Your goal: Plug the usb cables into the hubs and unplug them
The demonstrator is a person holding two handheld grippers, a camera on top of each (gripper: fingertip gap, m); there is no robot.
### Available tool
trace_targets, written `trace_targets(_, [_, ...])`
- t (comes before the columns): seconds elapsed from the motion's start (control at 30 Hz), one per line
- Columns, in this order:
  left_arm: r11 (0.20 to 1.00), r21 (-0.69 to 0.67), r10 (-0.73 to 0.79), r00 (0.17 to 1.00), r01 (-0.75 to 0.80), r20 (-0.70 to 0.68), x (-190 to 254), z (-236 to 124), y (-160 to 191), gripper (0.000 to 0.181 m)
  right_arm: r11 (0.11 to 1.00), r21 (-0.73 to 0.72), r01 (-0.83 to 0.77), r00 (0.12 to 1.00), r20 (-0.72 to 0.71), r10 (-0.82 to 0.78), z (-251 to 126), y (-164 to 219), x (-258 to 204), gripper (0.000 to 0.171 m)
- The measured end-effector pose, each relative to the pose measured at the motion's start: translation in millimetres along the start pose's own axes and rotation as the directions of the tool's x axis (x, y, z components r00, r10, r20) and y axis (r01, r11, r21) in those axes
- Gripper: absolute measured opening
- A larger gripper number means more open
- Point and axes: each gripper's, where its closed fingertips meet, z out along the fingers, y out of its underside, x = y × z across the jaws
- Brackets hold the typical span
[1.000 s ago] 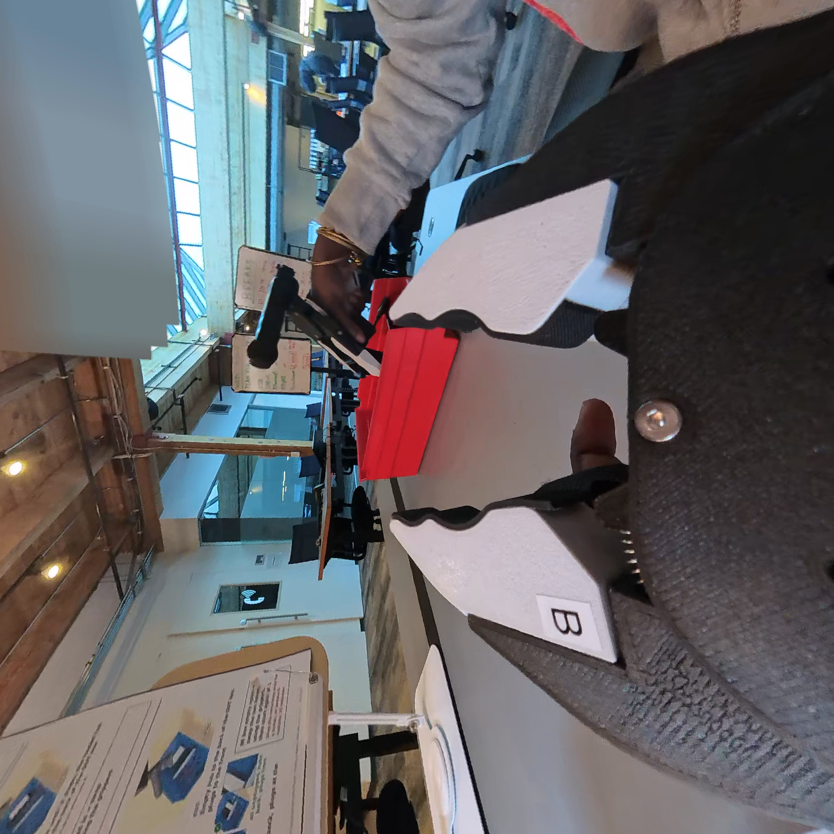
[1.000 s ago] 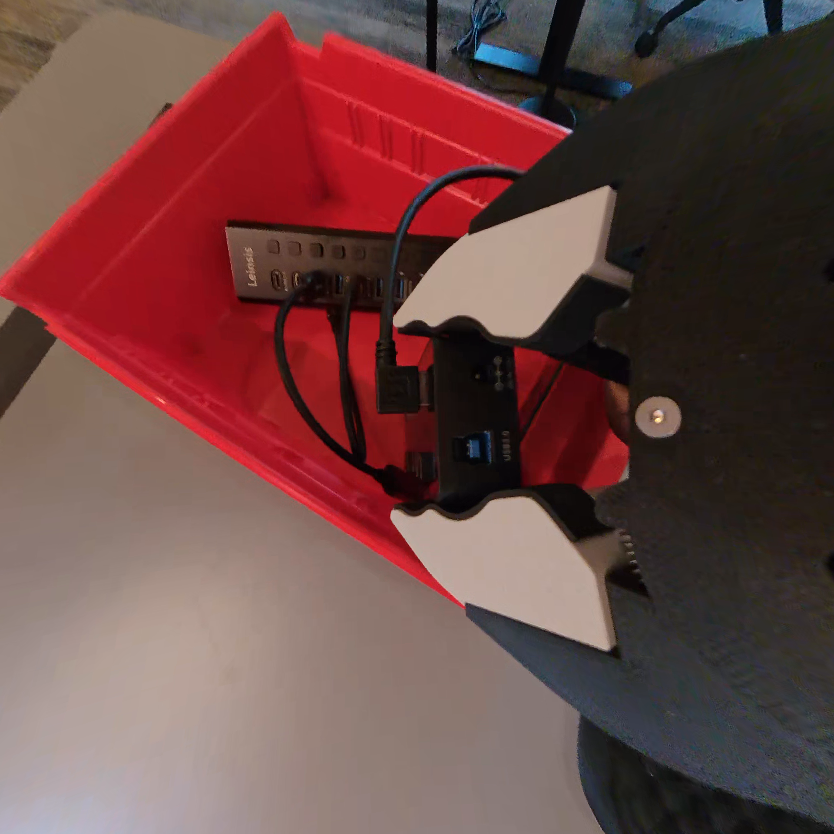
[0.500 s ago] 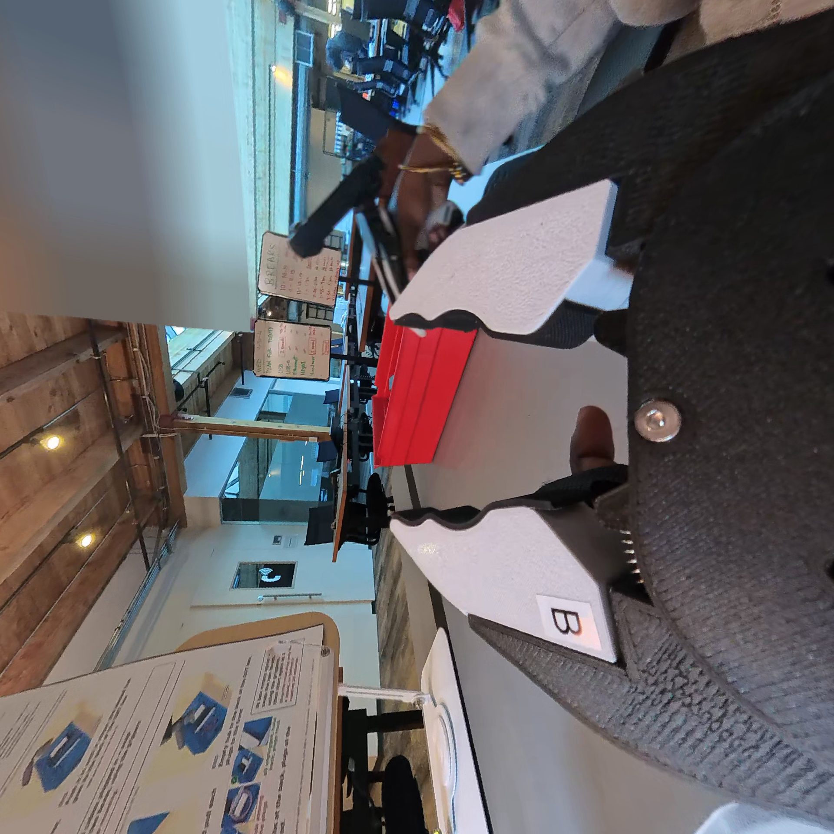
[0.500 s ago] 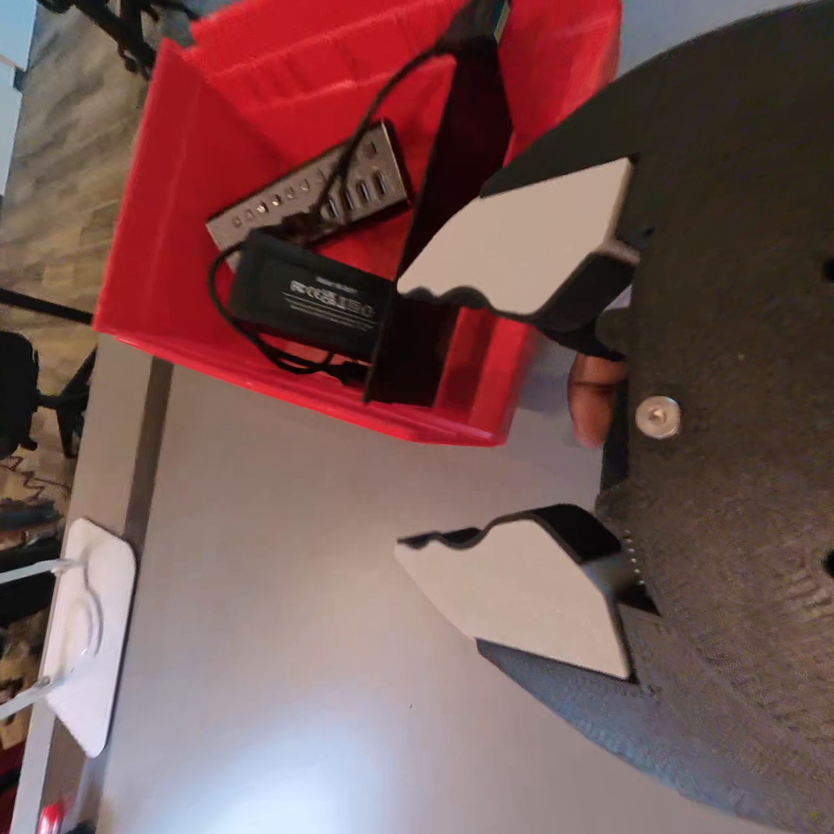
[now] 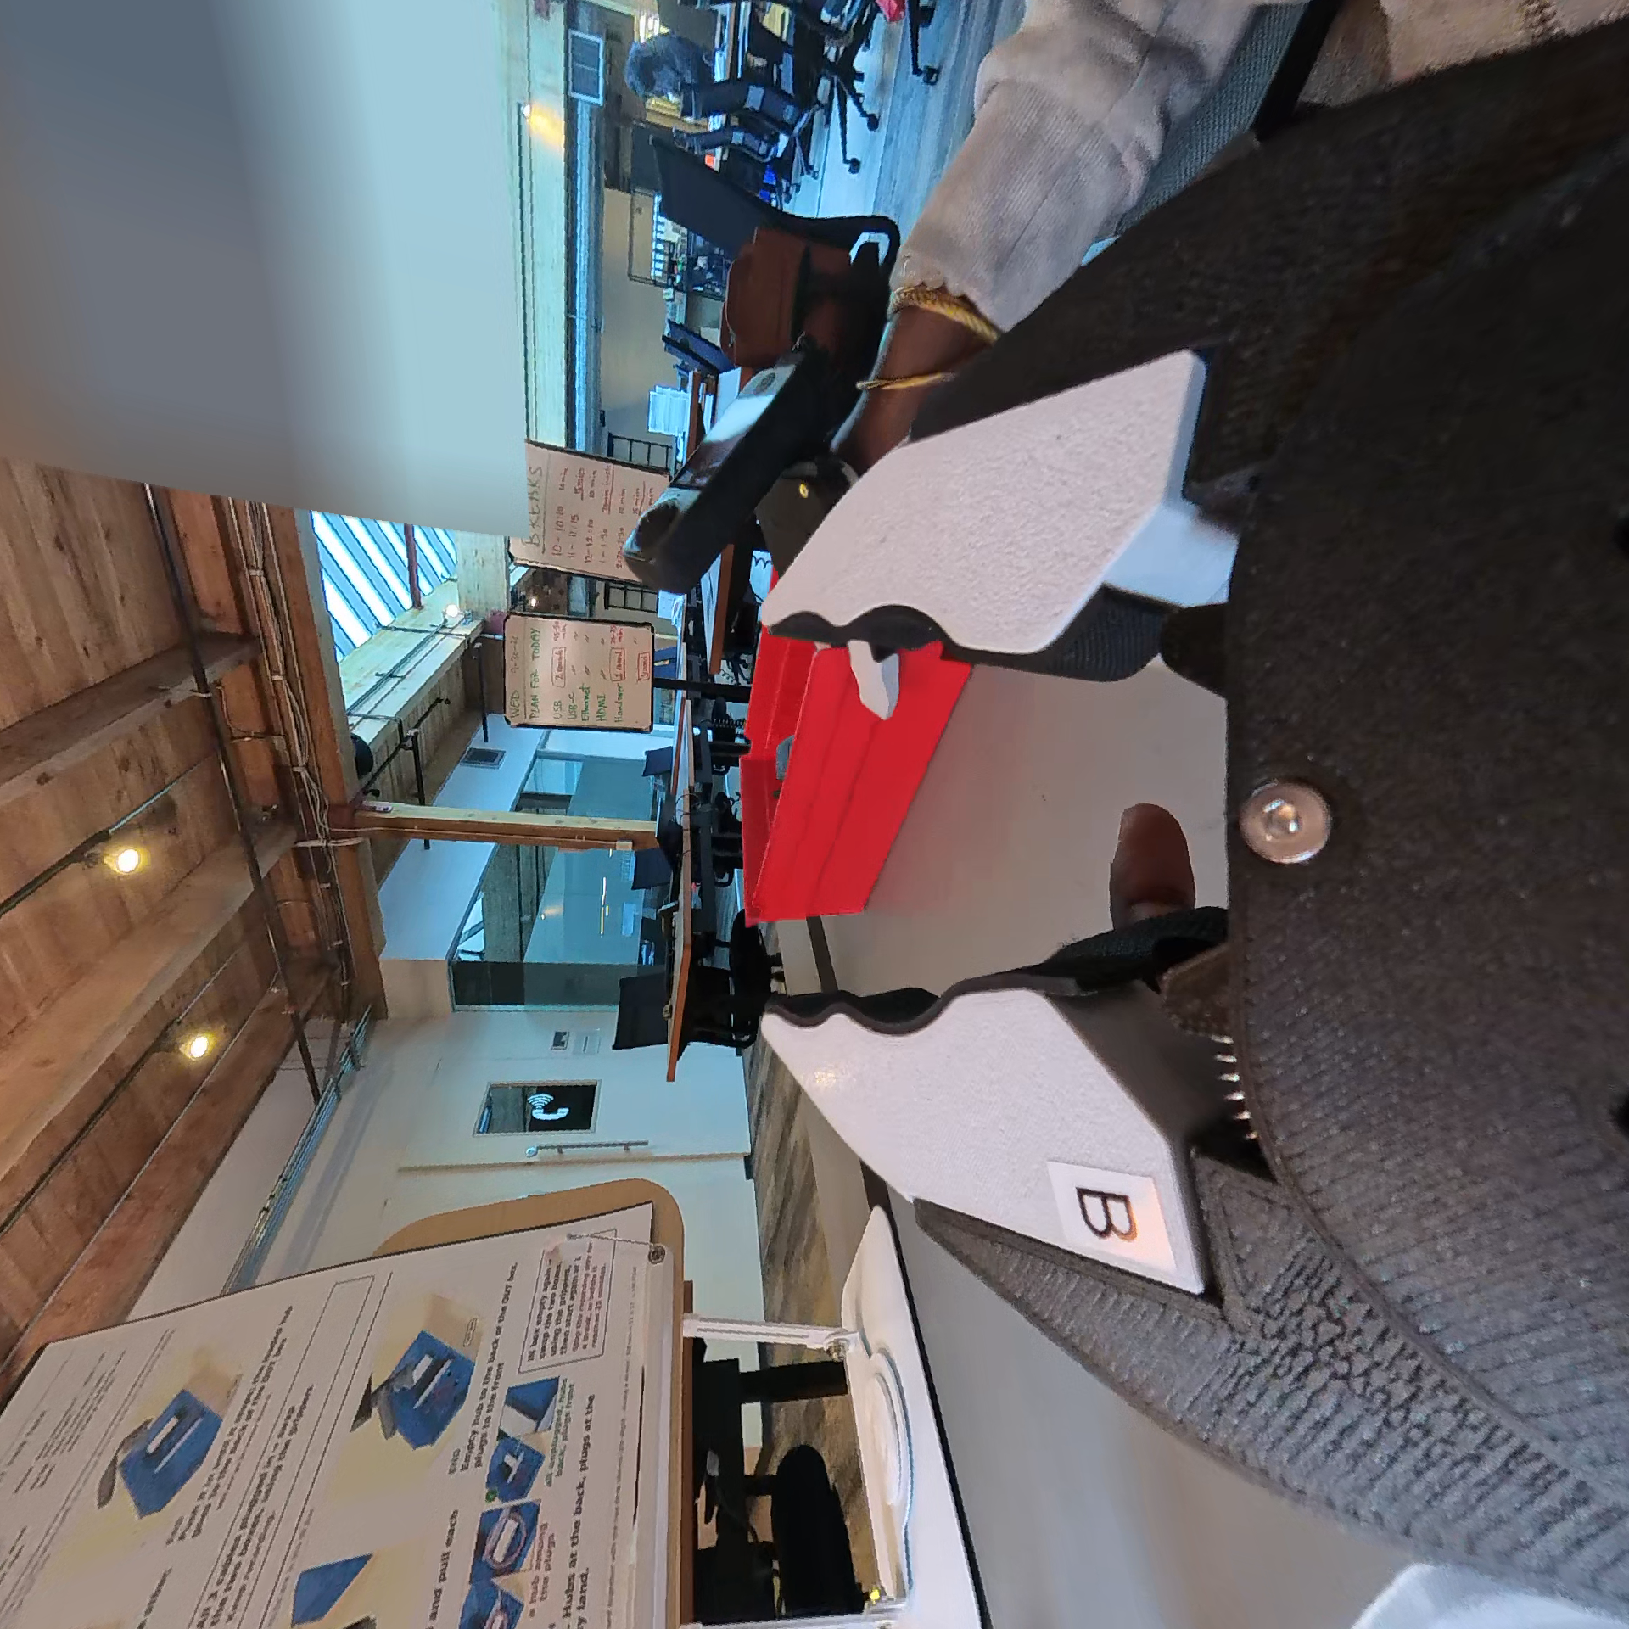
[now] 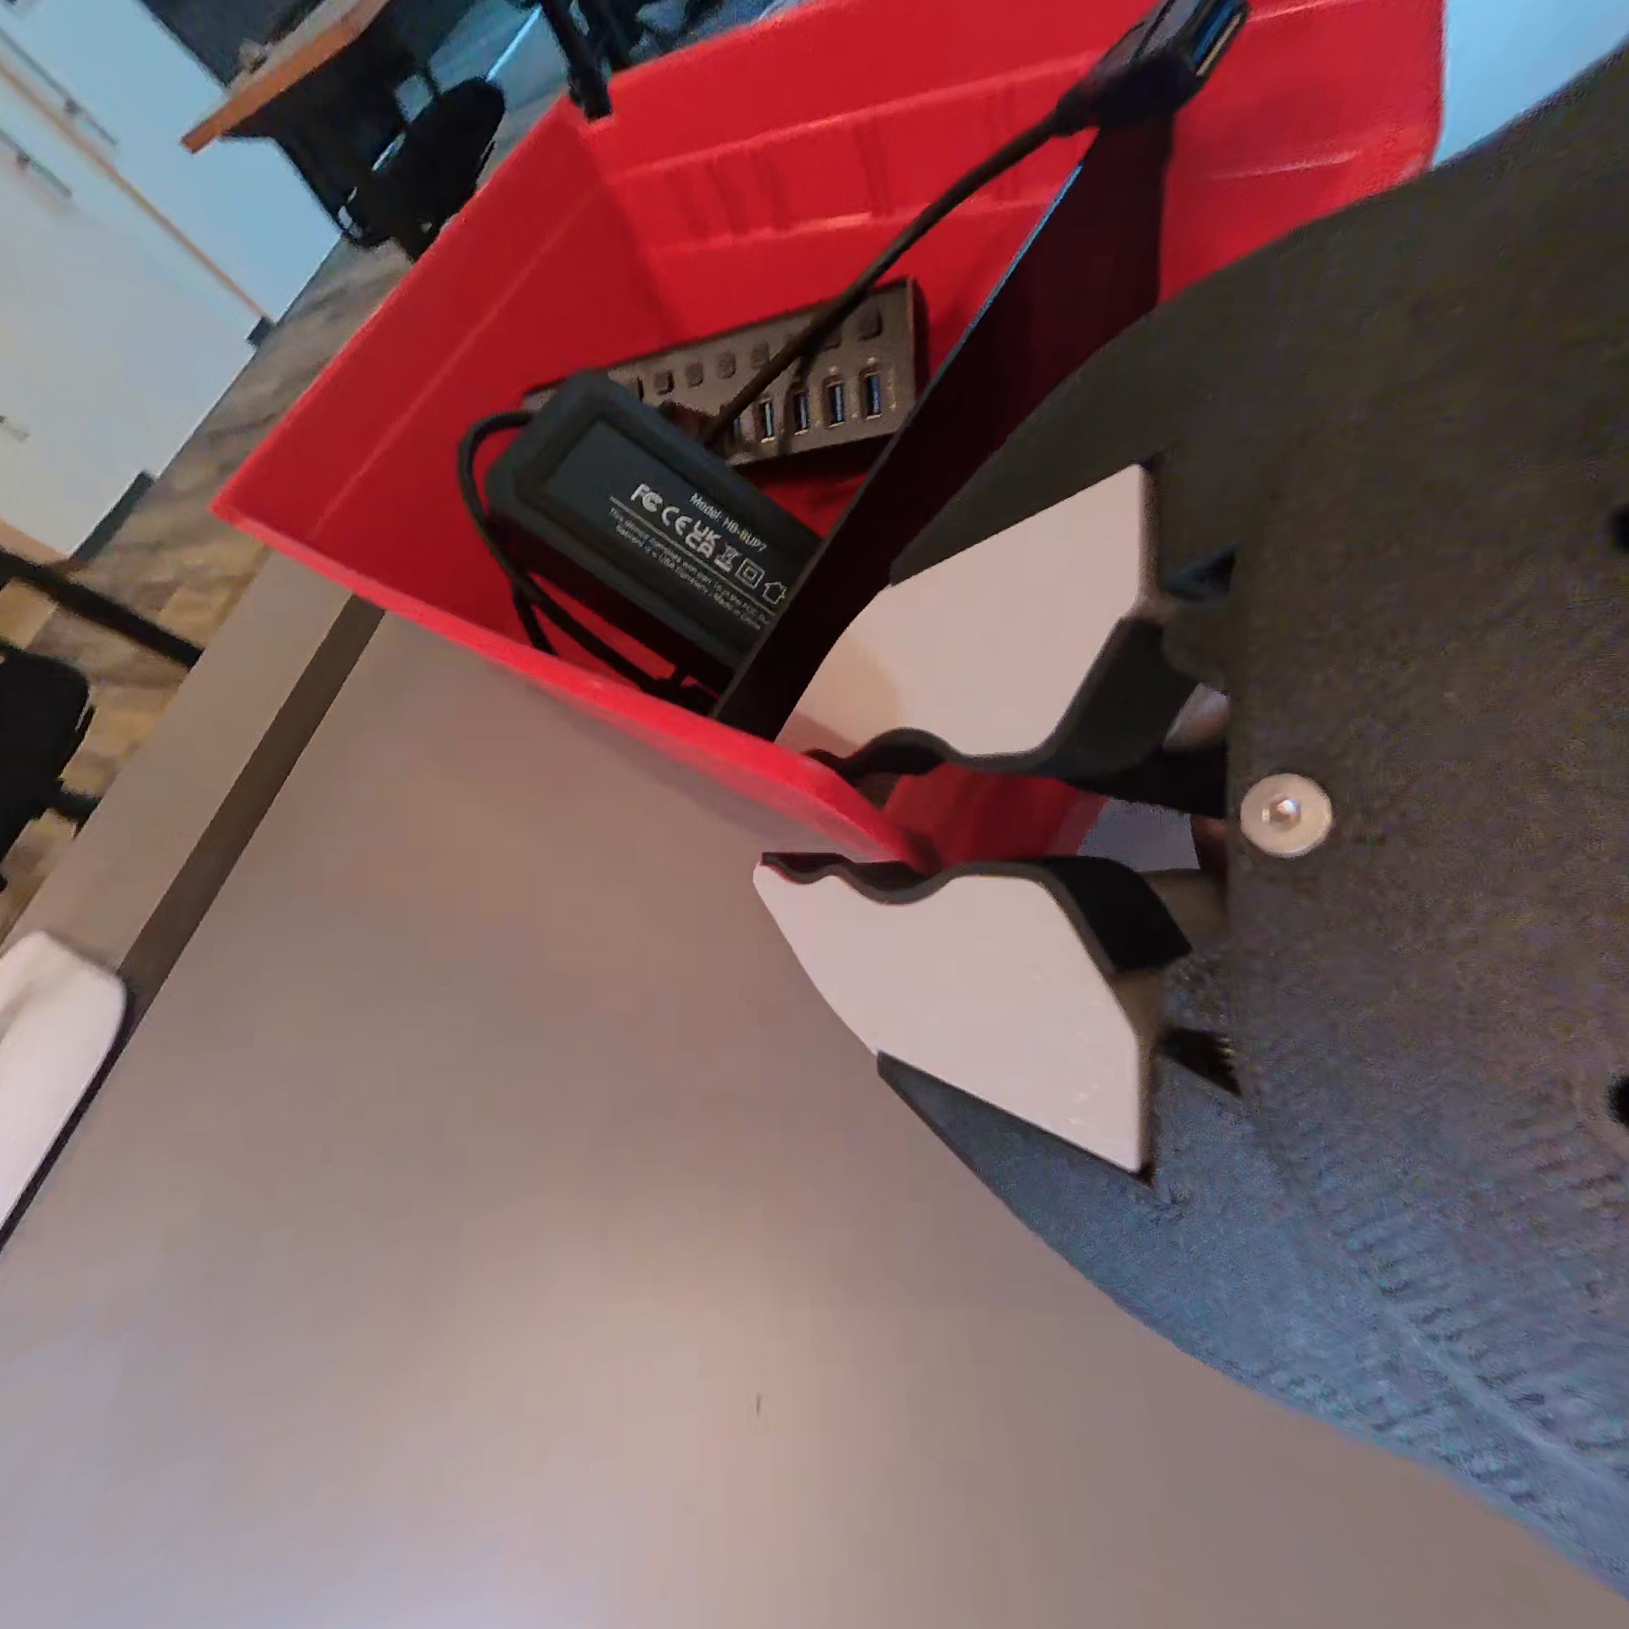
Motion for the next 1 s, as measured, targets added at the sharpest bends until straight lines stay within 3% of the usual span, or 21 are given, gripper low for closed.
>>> trace_targets(0.3, [0.997, 0.064, 0.042, 0.999, -0.042, 0.013, 0.6, -4.3, -14.8, 0.072, 0.994, 0.097, 0.046, 0.982, 0.181, -0.064, -13.9, -46.7, -105.2, 0.017])
trace_targets(0.6, [0.977, 0.189, 0.085, 0.993, -0.099, 0.082, -6.4, -26.7, -72.3, 0.064, 0.967, 0.225, 0.12, 0.897, 0.392, -0.203, -35.8, -91.3, -213.1, 0.02])
trace_targets(0.8, [0.923, 0.155, 0.294, 0.904, -0.353, 0.31, -48.0, -77.4, -147.8, 0.06, 0.947, 0.315, 0.064, 0.793, 0.559, -0.24, -51.8, -119.1, -278.1, 0.027])
trace_targets(0.93, [0.906, 0.029, 0.352, 0.787, -0.423, 0.507, -94.2, -132.0, -188.5, 0.06, 0.948, 0.32, -0.005, 0.7, 0.677, -0.225, -66.5, -129.4, -311.9, 0.032])
trace_targets(1.0, [0.909, -0.067, 0.373, 0.734, -0.411, 0.567, -117.1, -160.8, -194.4, 0.06, 0.93, 0.348, -0.121, 0.668, 0.722, -0.183, -79.2, -139.3, -317.9, 0.033])
